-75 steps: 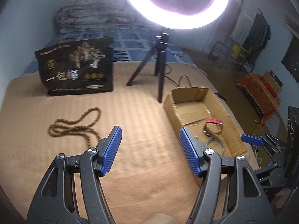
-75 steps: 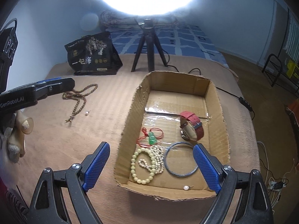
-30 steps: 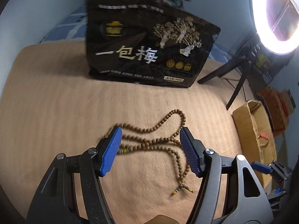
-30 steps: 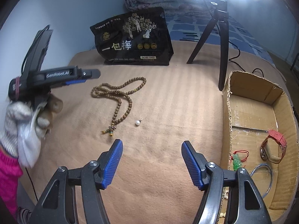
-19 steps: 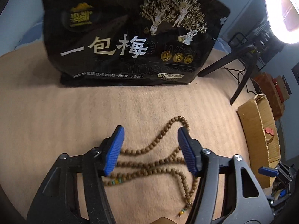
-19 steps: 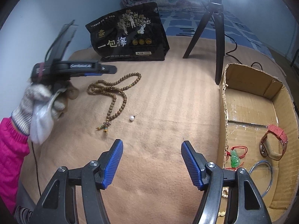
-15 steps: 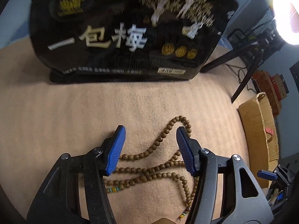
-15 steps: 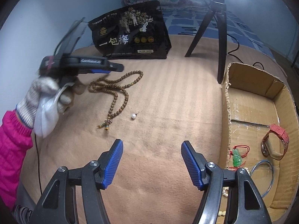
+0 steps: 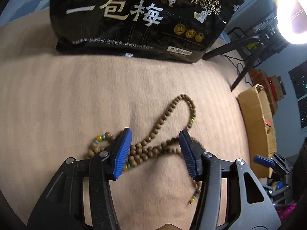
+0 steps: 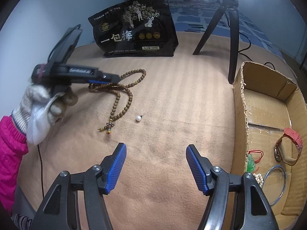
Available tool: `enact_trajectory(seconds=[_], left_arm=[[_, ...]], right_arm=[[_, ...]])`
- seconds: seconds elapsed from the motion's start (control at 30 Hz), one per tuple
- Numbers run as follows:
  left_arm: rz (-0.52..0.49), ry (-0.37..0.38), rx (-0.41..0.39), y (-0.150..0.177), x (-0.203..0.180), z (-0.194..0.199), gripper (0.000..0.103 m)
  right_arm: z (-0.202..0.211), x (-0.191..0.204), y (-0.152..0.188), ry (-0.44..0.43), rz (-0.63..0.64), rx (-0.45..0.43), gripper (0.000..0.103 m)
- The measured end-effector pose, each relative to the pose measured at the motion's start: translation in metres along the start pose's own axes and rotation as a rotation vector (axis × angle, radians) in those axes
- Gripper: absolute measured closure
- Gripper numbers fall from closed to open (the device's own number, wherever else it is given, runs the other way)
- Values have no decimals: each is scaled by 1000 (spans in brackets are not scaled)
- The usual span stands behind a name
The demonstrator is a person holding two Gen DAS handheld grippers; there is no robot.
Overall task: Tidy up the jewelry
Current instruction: 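Close the left tool on the bead necklace while the right tool grasps the pearl earring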
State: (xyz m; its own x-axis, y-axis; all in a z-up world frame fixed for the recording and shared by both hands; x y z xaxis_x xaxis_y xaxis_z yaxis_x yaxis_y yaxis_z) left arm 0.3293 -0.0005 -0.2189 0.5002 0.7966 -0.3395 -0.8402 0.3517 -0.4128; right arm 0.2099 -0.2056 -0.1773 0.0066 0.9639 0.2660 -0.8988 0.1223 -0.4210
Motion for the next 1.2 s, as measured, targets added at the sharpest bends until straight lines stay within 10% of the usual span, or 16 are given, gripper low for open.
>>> enact_trajectory(seconds=[0.93,1.2], left_arm=[[-357,-319,19,32,-43,-14,44],[-348,-358,-7,33,-37,-7,66]], right_arm=[[-66,14,-31,136,85,19,52],[-74,22,-33,148,129,-11,58]])
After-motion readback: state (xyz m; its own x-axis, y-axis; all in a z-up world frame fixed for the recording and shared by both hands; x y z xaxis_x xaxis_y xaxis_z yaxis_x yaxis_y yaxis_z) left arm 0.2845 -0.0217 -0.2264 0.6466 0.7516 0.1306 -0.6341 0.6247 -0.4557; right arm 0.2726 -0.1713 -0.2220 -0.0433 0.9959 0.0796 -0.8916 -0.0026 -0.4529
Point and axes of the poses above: each gripper's, at about its wrist camera, not at the fingertips, and z roughly against the way its jaws point, x to its left, y to its underside, the point moved 7 cm from there along -z, roughly the way its jaws point, and after that the axes turned 15 degrees about -z, right-handed, at the moved point
